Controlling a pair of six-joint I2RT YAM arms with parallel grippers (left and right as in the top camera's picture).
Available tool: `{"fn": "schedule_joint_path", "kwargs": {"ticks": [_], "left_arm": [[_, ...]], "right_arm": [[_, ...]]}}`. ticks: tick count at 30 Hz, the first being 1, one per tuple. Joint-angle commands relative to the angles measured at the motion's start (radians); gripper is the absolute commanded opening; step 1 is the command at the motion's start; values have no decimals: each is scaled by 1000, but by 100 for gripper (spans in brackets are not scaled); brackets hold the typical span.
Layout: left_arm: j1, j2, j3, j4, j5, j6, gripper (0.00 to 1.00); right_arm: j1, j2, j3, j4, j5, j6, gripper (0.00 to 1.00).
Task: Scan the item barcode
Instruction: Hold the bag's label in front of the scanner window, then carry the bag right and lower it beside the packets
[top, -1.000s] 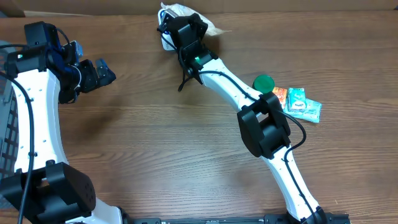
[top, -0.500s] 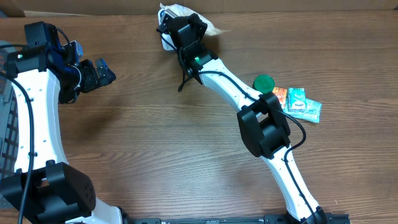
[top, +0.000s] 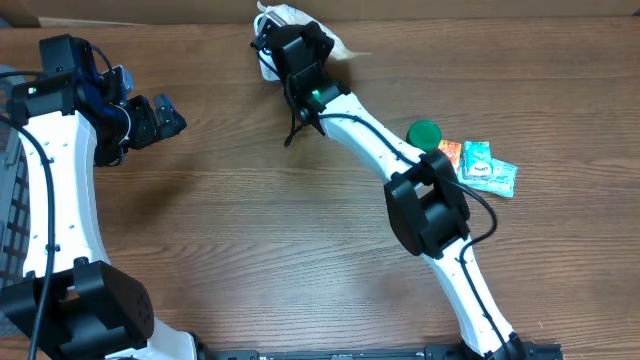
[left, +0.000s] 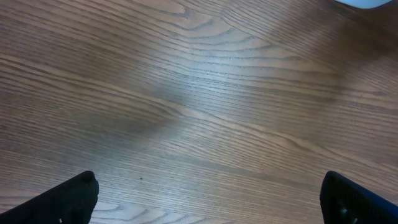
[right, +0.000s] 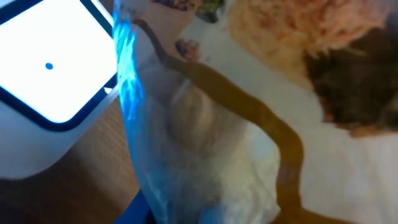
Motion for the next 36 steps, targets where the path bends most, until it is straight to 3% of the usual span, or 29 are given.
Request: {"fn": "schedule_joint_path", "kwargs": {"ticks": [1,5,6,12,16,21,26,29,36], "left_arm": [[2,2,21,1,-5,11,99],[2,2,21,0,-5,11,100],[2,2,21,1,-5,11,100],[2,2,21,1,-5,11,100],[2,2,21,0,-5,11,100],[2,2,21,1,-5,11,99],[2,2,21,0,-5,11,100],[2,2,21,1,-5,11,100],[2,2,21,1,-5,11,100]], "right_arm": [[5,-215,10,-121,10,200,4],[10,-335,11,-356,-90,397,4],[10,-403,11,-502,-202,522,4],[-21,-562,11,-869,-565,829,4],[-76,-591,11,-1091,-741,886,4],[-179,-575,-67,-1295,-743,886,4],[-267,-575,-210,-1250,-722,886,4],[-328,-575,-350,-1138,-686,885,4],[-369,-575,-536,-1017,-540,886,4]]}}
